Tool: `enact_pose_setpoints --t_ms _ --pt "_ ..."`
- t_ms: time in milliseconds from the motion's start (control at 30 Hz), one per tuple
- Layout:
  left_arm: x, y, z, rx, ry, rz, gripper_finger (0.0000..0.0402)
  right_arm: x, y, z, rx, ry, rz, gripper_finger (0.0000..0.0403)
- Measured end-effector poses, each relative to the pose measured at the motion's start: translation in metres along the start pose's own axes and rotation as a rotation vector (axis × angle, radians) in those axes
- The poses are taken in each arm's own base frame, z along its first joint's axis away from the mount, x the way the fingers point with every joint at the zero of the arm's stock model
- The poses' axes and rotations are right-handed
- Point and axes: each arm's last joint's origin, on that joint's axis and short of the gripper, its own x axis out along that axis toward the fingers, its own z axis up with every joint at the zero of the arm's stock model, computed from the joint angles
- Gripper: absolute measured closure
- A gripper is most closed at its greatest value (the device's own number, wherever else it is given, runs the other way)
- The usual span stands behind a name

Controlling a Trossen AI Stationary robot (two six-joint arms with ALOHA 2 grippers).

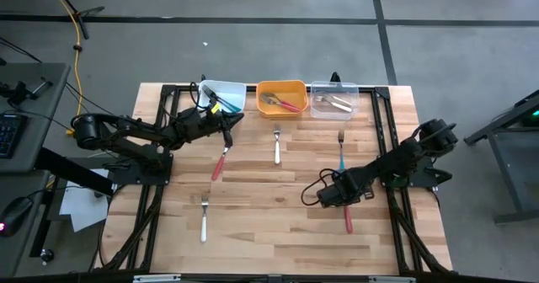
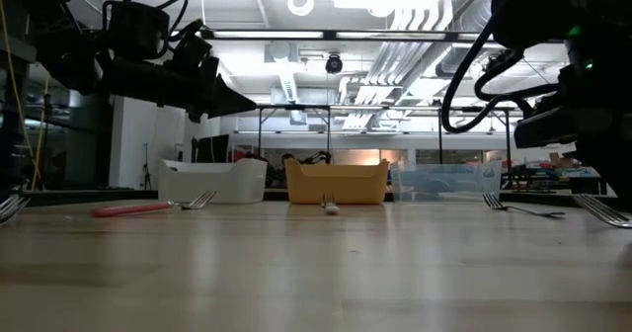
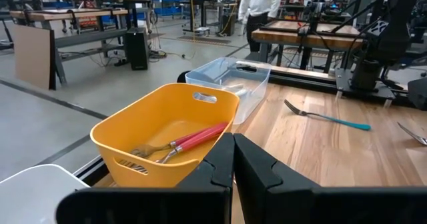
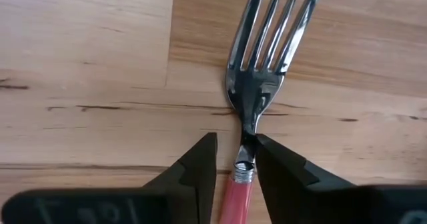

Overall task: Sort silverware by color (type)
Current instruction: Put the bottom pink fork into the yellow bin

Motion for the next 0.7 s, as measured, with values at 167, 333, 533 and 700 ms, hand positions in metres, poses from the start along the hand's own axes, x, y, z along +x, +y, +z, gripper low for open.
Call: enact_pose_setpoints --t_ms 167,333,533,700 --pt "0.000 0.000 0.000 0.000 0.000 0.000 0.0401 -0.001 0.000 0.000 -0.023 0.008 0.000 0.0315" --pt "0.000 0.000 0.000 0.000 0.000 0.000 0.0401 -0.011 -0.002 0.004 -0.026 0.039 0.023 0.0305" --pt "0.000 0.000 0.000 -0.008 0.000 0.000 0.0401 -0.028 -0.005 0.011 -0.020 0.068 0.089 0.0259" --pt "0.000 0.000 0.000 -0.017 0.000 0.000 0.0401 -0.035 -0.007 0.018 0.007 0.071 0.097 0.0219"
